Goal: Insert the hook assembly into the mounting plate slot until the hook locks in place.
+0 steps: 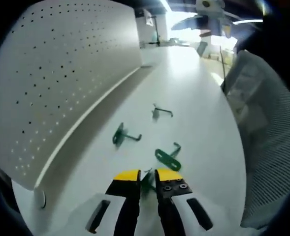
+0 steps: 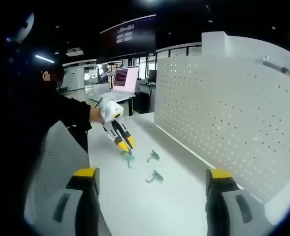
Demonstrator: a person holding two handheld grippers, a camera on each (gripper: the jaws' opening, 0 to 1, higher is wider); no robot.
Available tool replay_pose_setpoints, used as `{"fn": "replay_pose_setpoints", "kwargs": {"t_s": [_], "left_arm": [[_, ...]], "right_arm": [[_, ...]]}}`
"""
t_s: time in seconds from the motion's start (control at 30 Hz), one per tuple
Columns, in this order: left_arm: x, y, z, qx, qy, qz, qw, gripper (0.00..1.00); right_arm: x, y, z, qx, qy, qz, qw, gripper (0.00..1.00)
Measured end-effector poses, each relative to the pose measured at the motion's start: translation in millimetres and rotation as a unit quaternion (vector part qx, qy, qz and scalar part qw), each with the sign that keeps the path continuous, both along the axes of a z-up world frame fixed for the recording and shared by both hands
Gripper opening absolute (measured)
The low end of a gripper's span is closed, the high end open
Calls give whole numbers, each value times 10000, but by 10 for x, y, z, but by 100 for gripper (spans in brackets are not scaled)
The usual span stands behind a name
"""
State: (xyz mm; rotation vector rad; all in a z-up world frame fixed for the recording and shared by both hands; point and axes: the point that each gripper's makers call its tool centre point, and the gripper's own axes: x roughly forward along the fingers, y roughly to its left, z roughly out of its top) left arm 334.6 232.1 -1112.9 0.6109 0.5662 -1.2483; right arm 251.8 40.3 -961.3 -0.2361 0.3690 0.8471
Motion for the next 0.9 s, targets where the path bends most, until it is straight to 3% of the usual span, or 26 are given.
{"fn": "replay_pose_setpoints", "kwargs": {"t_s": [0.57, 0.9], "left_arm": [[13, 39, -25, 105, -17, 53, 9999, 2], [27, 31, -42, 144, -24, 89, 9999, 4]], "right_arm": [[-11, 12, 14, 59, -17, -8, 10000, 87], [1, 6, 7, 63, -9, -5, 10000, 87]]}}
